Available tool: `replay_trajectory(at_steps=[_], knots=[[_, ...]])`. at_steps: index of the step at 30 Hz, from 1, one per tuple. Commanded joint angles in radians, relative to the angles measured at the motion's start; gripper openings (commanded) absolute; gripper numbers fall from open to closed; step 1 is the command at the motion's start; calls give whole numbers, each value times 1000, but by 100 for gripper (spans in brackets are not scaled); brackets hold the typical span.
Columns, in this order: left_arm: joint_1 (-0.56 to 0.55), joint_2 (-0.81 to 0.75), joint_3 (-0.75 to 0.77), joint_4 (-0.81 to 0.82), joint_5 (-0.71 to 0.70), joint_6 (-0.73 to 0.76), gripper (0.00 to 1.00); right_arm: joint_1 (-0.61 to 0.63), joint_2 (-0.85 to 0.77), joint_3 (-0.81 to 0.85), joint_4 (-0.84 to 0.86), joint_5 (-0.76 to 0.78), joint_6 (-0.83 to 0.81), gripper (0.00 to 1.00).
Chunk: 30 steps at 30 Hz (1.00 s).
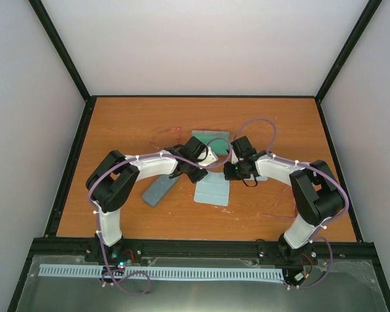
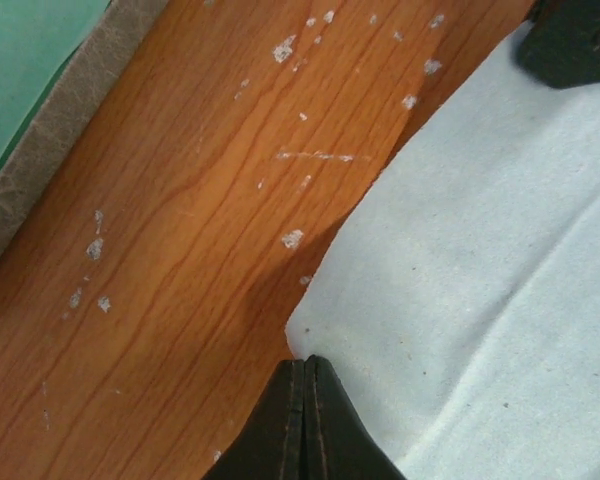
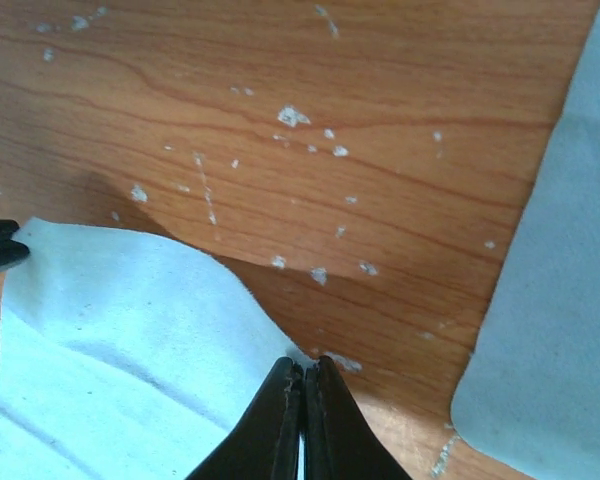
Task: Organize the sunglasses
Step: Fold the glasses cleaning cloth at the center of the board.
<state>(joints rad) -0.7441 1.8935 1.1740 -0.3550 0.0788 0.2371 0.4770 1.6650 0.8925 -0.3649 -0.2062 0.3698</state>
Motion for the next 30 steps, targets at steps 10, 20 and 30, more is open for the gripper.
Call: replay_trajectory(at_steps=[10,20,30], knots=[[3,-149,-82,113,45,43,0,-9,-100,-15,55,-92,-57,3],[4,-166,-181,171,33,76,0,-8,-138,-66,29,-121,-95,3],[3,-239,-271,229,36,89,0,-5,-143,-115,40,-167,-91,3]])
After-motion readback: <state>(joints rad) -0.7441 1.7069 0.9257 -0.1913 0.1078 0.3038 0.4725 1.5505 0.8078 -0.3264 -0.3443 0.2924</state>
